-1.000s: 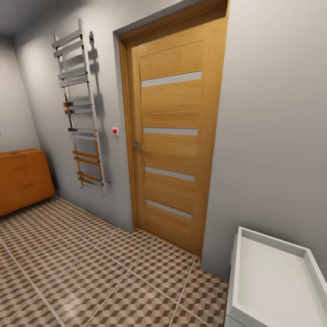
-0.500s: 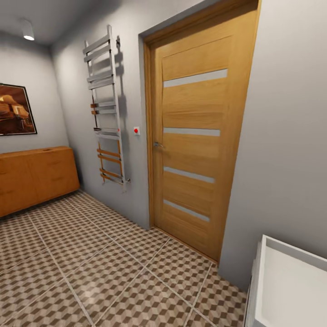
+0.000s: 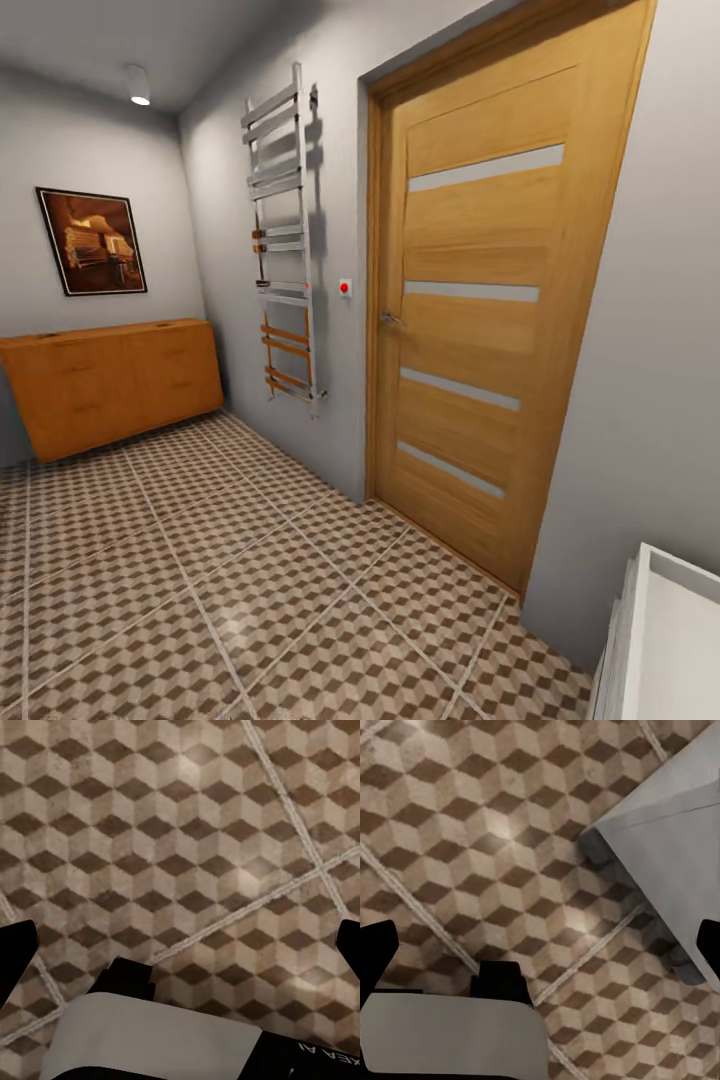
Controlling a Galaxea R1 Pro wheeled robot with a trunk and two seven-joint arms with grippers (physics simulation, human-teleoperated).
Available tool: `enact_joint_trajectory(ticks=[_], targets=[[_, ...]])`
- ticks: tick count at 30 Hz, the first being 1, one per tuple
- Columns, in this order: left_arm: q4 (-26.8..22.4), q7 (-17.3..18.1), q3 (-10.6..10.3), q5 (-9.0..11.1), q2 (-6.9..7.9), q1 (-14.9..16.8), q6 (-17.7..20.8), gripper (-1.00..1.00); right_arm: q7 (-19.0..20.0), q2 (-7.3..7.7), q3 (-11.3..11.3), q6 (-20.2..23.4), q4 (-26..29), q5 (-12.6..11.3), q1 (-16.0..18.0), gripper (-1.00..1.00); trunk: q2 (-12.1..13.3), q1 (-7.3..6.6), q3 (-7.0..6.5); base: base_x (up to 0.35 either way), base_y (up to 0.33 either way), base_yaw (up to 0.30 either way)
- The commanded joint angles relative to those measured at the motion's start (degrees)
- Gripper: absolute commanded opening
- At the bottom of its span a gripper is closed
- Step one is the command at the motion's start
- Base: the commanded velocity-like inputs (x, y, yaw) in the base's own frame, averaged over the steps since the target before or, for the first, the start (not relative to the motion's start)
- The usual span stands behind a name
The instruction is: Take the four mousetraps from the cabinet in the bathroom and place them on the bathroom floor. Make sure all four end up on the same floor surface, and ensure that at least two of them are either under or directly next to the same bathroom sink.
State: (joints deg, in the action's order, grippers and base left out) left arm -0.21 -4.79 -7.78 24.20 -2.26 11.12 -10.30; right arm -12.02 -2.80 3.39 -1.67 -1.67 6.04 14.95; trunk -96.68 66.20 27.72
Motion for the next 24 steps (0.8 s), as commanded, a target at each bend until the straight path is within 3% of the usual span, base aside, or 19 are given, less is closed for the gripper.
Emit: enact_joint_trajectory(ticks=[1, 24], targets=[[0.0, -0.2, -0.5, 0.4, -0.02, 0.0, -0.2, 1.0, -0.3, -0.02, 0.3, -0.2, -0.2, 0.4, 0.1, 1.0, 0.0, 0.0, 0.06, 0.0, 0.0, 0.277], [0.0, -0.2, -0.5, 0.3, -0.02, 0.0, -0.2, 1.0, -0.3, -0.02, 0.3, -0.2, -0.2, 0.4, 0.1, 1.0, 0.0, 0.0, 0.06, 0.0, 0.0, 0.277]])
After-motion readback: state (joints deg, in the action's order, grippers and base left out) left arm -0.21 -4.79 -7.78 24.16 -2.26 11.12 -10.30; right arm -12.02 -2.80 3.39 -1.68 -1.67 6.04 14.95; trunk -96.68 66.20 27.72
